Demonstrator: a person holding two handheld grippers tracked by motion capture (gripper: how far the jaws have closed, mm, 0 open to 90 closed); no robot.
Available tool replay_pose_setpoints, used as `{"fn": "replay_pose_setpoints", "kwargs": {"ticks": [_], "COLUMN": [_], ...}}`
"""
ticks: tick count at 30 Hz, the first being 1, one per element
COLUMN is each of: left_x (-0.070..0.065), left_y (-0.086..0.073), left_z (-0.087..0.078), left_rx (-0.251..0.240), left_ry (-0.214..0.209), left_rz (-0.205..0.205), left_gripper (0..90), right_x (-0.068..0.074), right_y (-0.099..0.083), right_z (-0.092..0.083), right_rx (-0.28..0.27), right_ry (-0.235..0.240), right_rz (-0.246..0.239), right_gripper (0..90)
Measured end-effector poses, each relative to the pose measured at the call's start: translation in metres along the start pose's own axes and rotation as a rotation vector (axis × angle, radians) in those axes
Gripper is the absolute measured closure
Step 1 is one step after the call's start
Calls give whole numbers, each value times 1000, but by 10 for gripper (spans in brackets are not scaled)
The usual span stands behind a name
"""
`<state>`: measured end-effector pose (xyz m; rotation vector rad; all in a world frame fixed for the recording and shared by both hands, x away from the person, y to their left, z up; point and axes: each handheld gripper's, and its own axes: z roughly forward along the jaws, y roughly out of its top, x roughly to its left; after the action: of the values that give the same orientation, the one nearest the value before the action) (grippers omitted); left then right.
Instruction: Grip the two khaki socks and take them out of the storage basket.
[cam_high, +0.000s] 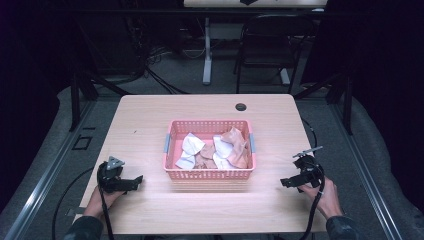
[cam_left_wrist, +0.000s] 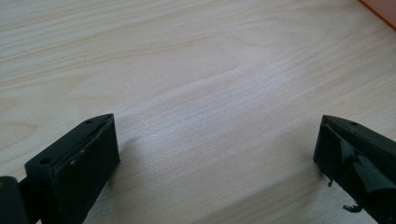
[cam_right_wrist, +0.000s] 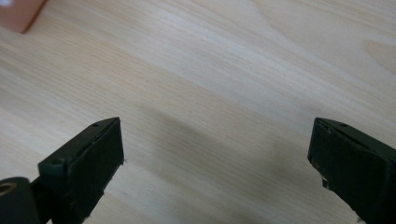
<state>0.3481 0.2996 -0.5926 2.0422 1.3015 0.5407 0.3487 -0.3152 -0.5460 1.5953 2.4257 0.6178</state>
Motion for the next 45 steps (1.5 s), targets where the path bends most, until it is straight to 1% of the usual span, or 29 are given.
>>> {"fn": "replay_pose_setpoints", "kwargs": {"ticks": [2, 3, 4, 7, 8, 10, 12, 14, 17, 18, 20, 22, 25, 26, 27, 29, 32, 35, 36, 37, 38, 40, 41, 42, 45], "left_x": [0, 0, 0, 0, 0, 0, 0, -1, -1, -1, -1, -1, -1, -1, 0, -1, 0, 0, 0, 1, 1, 1, 2, 3, 3], "left_y": [0, 0, 0, 0, 0, 0, 0, 0, -1, -1, -1, -1, -1, -1, 0, 0, -1, -1, -2, -1, -1, -1, -1, -1, 0], "left_z": [0, 0, 0, 0, 0, 0, 0, 0, 0, 0, 0, 0, 0, 0, -1, -1, -1, -1, -1, -1, -1, -1, 0, -1, 0], "left_rx": [-2, -3, -4, -4, -4, -4, -4, -4, -4, -4, -4, -3, -3, -3, 1, 1, 0, -2, -3, -2, -2, -4, -3, -1, -3], "left_ry": [-1, 1, 1, 0, 0, 0, 0, 1, 0, 0, -1, -1, 0, 0, -3, -2, -1, 2, 2, 2, 2, 6, 17, 23, 41], "left_rz": [-2, -2, -2, -2, -2, -1, -1, -1, -1, -1, -1, -1, -1, -1, 0, 0, 2, -3, -5, -6, -7, -11, -19, -25, -40], "left_gripper": [0, 0, 1, 1, 1, 1, 1, 1, 1, 1, 1, 1, 1, 1, 1, 1, 0, 0, 0, 0, 0, 0, 0, 0, 0], "right_x": [3, 4, 6, 9, 11, 15, 21, 27, 33, 34, 37, 41, 51, 51, 57, 62, 68, 71, 75, 77, 79, 81, 85, 87, 90], "right_y": [3, 4, 5, 12, 14, 17, 18, 22, 28, 30, 35, 39, 48, 48, 51, 53, 59, 64, 70, 73, 76, 79, 86, 88, 97], "right_z": [-5, -8, -10, -17, -18, -22, -24, -27, -33, -34, -38, -40, -45, -45, -46, -47, -49, -49, -50, -51, -51, -52, -53, -54, -55], "right_rx": [-9, -11, -24, -29, -45, -45, -57, -46, -53, -54, -46, -49, -45, -45, -66, -65, -72, -76, -73, -73, -64, -70, -74, -74, -69], "right_ry": [30, 37, 37, 49, 56, 57, 66, 65, 83, 90, 128, 139, 127, 127, 131, 132, 128, 135, 136, 146, 141, 137, 143, 151, 146], "right_rz": [2, 2, 3, -5, 0, -11, -24, -44, -66, -65, -45, -45, -75, -75, -85, -97, -121, -126, -142, -144, -159, -166, -175, -178, -192], "right_gripper": [30, 30, 25, 12, 11, 11, 13, 12, 11, 10, 7, 6, 2, 2, 2, 2, 3, 3, 7, 7, 11, 17, 33, 33, 28]}}
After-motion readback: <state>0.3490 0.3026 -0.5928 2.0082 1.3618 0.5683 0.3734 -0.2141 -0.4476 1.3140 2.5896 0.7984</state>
